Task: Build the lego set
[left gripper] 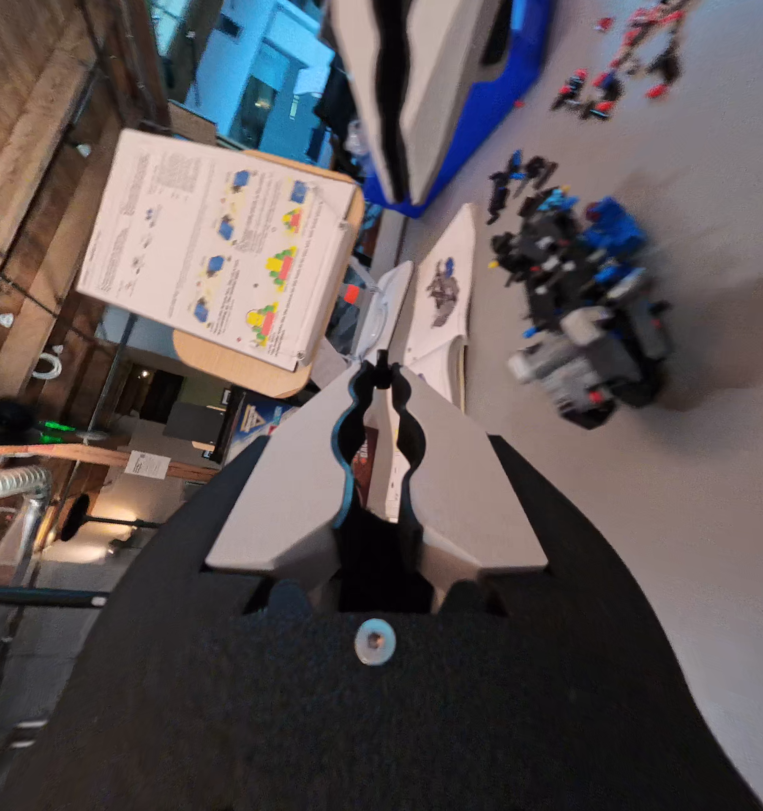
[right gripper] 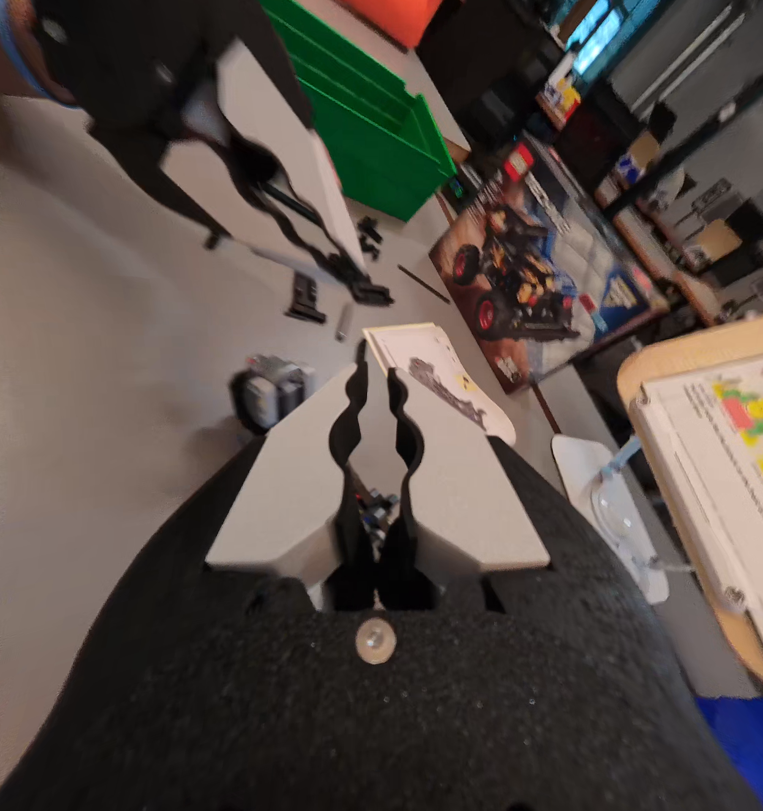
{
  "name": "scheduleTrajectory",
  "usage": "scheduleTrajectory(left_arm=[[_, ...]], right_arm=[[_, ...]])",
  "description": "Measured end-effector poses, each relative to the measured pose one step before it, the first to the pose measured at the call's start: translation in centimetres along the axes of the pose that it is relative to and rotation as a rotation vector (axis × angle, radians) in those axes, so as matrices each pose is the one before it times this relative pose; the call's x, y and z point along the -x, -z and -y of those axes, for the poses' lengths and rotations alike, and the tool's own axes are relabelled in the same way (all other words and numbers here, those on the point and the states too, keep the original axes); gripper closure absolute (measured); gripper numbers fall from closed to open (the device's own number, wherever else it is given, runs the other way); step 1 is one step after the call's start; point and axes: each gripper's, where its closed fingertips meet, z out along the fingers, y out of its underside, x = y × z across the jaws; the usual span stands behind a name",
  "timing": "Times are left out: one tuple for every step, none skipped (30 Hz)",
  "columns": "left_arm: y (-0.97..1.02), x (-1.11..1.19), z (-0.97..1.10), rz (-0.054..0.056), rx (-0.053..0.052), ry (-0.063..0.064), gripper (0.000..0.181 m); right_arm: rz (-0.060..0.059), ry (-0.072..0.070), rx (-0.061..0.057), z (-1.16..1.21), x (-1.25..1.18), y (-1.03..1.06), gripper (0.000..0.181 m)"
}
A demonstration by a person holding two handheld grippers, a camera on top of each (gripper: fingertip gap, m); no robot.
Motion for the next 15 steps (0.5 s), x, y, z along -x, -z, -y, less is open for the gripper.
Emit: scheduleTrajectory(left_arm=[[-0.025,1.137,-0.827,0.0252,-0.0157,0.0512,0.175],[-0.047,1.068,-0.86,0.0218,-0.0155,0.0616,0.175],[-0.077,0.84,-0.804,0.0121,-0.019,0.0692,0.175],[-0.06,0.642,-0.725,0.0061,-0.0218,0.0758,0.176],[-0.052,0.449,-0.681,0.0022,-0.0219,0.0785,0.175],[-0.035,0.278,-0.692,-0.0012,-0.0176,0.0747,0.175],[-0.042,0.17,-0.748,-0.0045,-0.0088,0.071,0.175],[-0.044,0.072,-0.751,-0.0113,0.0018,0.068,0.175],[-0.021,-0.024,-0.691,-0.0169,0.0137,0.0529,0.175],[-0.008,0.008,-0.564,-0.0112,0.0085,0.0349,0.175],[-0.044,0.062,-0.491,-0.0047,0.0029,0.0249,0.175],[-0.178,-0.063,-0.558,-0.0131,0.0144,0.0193,0.176],[-0.306,-0.108,-0.63,-0.0158,0.0307,0.0138,0.176],[-0.291,0.035,-0.455,-0.003,0.0258,0.0025,0.176],[-0.23,-0.045,-0.293,-0.0017,0.0144,-0.0108,0.176]], right_arm=[[0.0141,-0.0482,0.0314,-1.476,-1.639,-0.335,0.17],[0.0072,-0.0511,0.0354,-1.638,-1.921,-0.524,0.165],[-0.0181,-0.0519,0.0218,-1.503,-2.325,-0.631,0.165],[-0.0172,-0.0547,0.0167,-1.393,-2.231,-0.766,0.165],[-0.002,-0.0521,0.0123,-1.205,-1.834,-0.861,0.164],[-0.0029,-0.0504,0.0066,-0.998,-1.603,-0.845,0.163],[-0.0059,-0.0438,0.0088,-0.952,-1.306,-0.81,0.162],[0.0048,-0.0262,0.005,-0.836,-0.754,-0.748,0.161],[-0.0021,-0.0176,-0.0009,-0.725,-0.446,-0.598,0.16],[-0.0069,-0.0107,-0.0026,-0.656,-0.177,-0.453,0.16],[-0.0065,-0.0101,0.0096,-0.699,0.119,-0.286,0.159],[0.0133,0.0013,0.0176,-0.643,0.558,-0.098,0.159],[0.0051,0.0208,0.011,-0.455,0.463,0.043,0.159],[-0.0252,0.0204,0.0002,-0.277,-0.07,0.115,0.16],[-0.0206,0.0036,-0.009,-0.129,-0.106,0.074,0.161]])
